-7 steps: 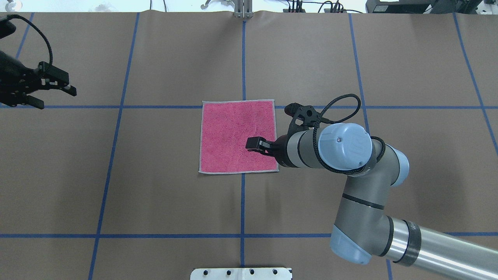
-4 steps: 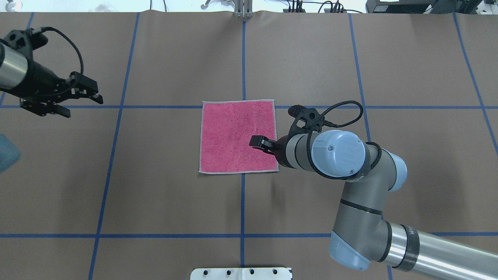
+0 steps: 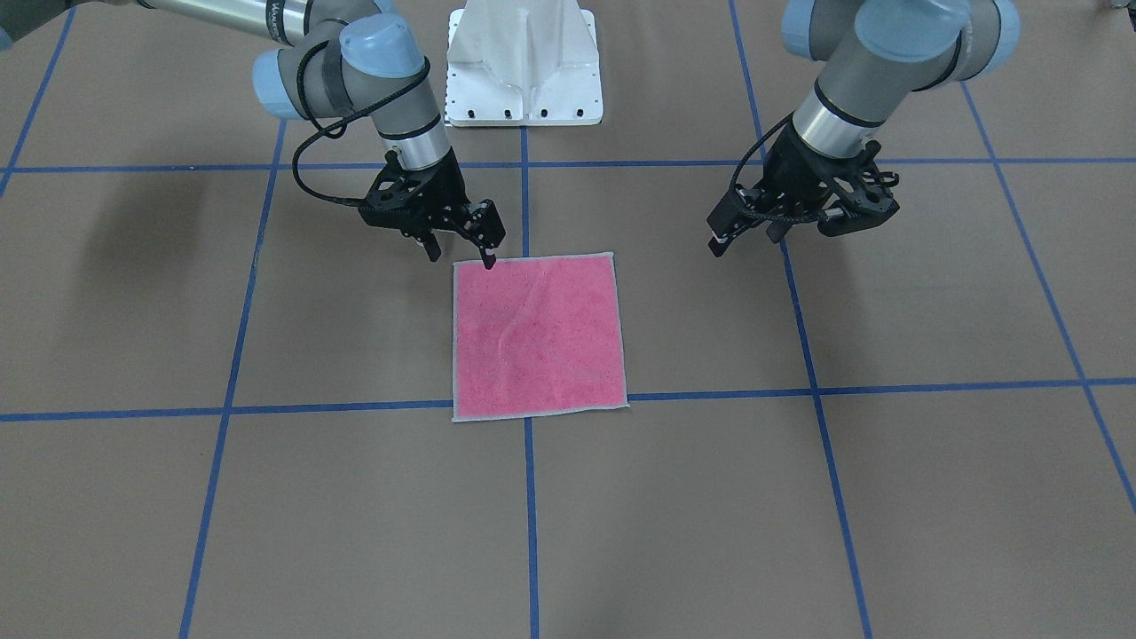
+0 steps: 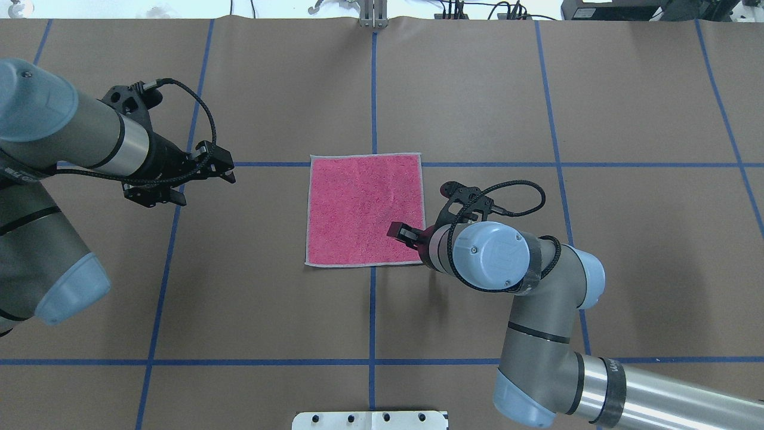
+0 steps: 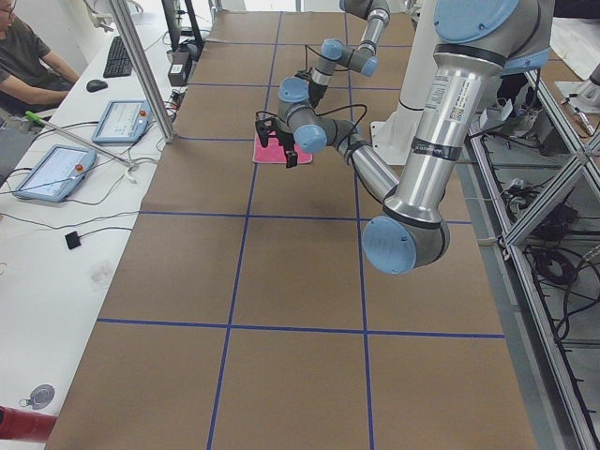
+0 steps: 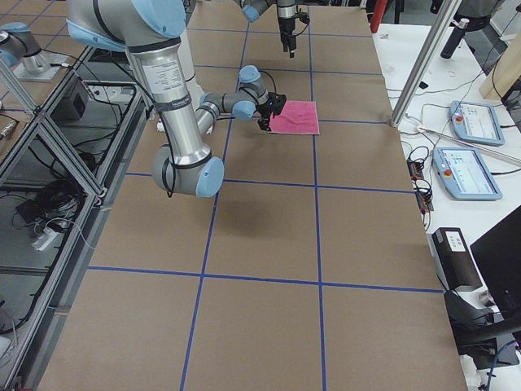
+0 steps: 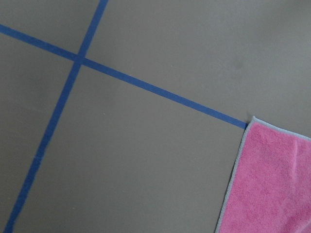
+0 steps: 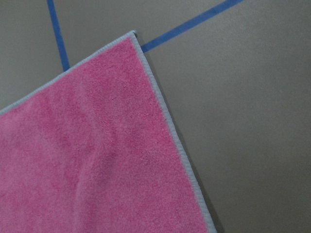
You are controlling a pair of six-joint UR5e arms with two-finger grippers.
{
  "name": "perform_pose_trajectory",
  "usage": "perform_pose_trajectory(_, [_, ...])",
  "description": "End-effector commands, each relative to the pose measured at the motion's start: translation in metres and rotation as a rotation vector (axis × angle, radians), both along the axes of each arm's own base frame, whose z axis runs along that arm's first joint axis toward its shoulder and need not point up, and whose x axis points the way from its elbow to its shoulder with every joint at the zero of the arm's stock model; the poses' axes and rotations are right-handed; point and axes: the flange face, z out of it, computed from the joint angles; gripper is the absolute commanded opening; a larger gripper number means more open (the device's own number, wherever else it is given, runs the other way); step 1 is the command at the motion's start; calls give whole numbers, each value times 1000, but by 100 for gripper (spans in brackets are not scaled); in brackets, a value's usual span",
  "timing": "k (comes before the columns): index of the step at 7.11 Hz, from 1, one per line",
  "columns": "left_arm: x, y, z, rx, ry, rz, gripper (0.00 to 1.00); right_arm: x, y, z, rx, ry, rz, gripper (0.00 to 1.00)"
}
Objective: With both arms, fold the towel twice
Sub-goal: 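Bring the left gripper to the towel's other near corner while the right gripper waits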
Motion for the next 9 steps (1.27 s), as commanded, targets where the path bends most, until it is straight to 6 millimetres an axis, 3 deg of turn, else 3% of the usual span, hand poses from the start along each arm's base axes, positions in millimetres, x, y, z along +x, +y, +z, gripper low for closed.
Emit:
perform_pose_trajectory(1, [2,2,-2,-2,1,-4,100,-10,7,5,-11,39,-20,70])
perform_pose_trajectory(7, [2,2,-2,-3,0,-3,100,-22,4,14,-24,72,-22,55])
perform_pose_trajectory(8, [2,2,-1,-4,-1,-3,100,-22,4,13,-23,70,-22,46])
perform_pose_trajectory(9, [3,2,0,-7,-3,-3,100,-21,3,13,-23,69,-21,25])
